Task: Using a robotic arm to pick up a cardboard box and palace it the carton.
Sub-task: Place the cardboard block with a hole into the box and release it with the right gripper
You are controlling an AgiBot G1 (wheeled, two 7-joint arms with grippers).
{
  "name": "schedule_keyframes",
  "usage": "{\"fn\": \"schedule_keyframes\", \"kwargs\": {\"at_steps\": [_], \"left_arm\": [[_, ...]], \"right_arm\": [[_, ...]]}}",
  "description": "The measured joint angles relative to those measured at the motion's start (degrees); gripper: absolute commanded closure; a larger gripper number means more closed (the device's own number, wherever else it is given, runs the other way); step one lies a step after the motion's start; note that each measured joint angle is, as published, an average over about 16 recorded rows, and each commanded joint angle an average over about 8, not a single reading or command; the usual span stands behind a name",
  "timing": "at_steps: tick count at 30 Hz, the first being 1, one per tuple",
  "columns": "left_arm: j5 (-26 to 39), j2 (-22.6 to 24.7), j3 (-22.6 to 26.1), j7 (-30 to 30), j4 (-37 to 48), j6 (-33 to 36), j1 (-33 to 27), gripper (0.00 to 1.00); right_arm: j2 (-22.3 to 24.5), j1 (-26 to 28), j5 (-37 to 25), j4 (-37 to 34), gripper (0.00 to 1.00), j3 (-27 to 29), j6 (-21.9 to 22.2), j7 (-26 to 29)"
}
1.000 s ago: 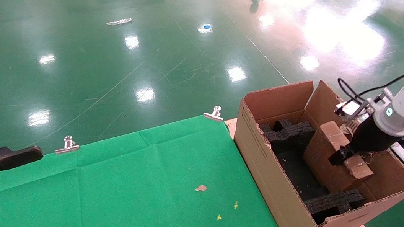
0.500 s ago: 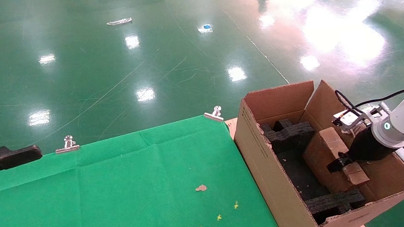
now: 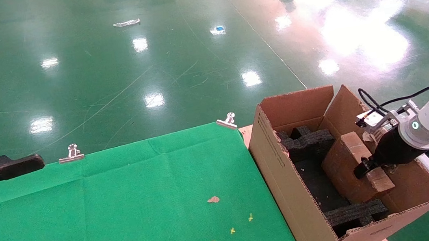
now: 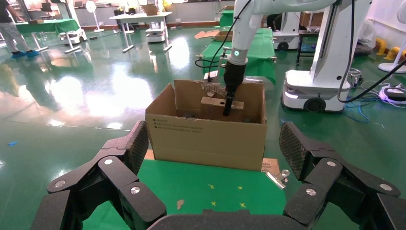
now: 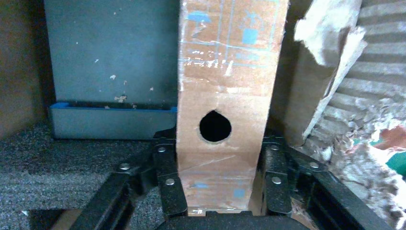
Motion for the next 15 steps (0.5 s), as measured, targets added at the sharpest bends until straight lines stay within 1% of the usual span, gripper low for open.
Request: {"fn": "schedule_keyframes", "kwargs": {"at_steps": [8,15], "left_arm": [[0.0,0.0,0.0,0.0,0.0,0.0,0.0,0.0],[0.0,0.0,0.0,0.0,0.0,0.0,0.0,0.0]], "right_arm": [[-0.2,2.1,-0.3,-0.6,0.0,-0.1,-0.9,-1.0],[0.7,7.3,-0.5,-0.1,0.0,0.1,-1.8,-3.0]]}}
